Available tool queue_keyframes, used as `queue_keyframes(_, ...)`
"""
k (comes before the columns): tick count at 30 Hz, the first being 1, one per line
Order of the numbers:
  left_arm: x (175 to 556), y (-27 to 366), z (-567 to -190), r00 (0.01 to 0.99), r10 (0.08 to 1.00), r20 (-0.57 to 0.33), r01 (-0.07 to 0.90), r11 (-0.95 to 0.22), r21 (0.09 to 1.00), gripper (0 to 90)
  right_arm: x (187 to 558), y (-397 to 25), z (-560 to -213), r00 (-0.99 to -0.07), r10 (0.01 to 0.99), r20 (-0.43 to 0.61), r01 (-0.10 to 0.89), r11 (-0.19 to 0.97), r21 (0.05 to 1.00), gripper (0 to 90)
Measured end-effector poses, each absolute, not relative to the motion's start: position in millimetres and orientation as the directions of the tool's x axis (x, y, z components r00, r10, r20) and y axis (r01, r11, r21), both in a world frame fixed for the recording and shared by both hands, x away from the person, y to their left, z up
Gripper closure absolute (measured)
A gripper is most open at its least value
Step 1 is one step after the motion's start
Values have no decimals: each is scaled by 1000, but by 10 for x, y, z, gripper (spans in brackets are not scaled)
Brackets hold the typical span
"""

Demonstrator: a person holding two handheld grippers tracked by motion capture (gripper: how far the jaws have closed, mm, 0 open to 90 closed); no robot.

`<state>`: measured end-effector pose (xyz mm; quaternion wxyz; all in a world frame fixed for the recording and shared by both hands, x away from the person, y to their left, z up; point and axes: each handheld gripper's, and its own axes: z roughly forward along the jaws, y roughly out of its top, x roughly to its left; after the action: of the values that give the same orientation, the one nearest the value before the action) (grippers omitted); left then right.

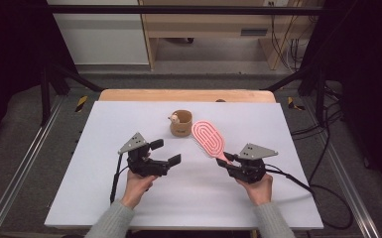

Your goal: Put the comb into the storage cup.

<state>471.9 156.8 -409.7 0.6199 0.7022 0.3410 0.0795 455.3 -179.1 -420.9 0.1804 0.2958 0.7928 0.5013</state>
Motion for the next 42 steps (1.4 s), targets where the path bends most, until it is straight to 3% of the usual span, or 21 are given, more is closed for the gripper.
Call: queue_keyframes(42, 4763, 1021, -4042, 745, 533, -400, 434, 67, 898, 0, 4540, -1805, -4190, -761, 649, 12, 283, 315, 906, 692)
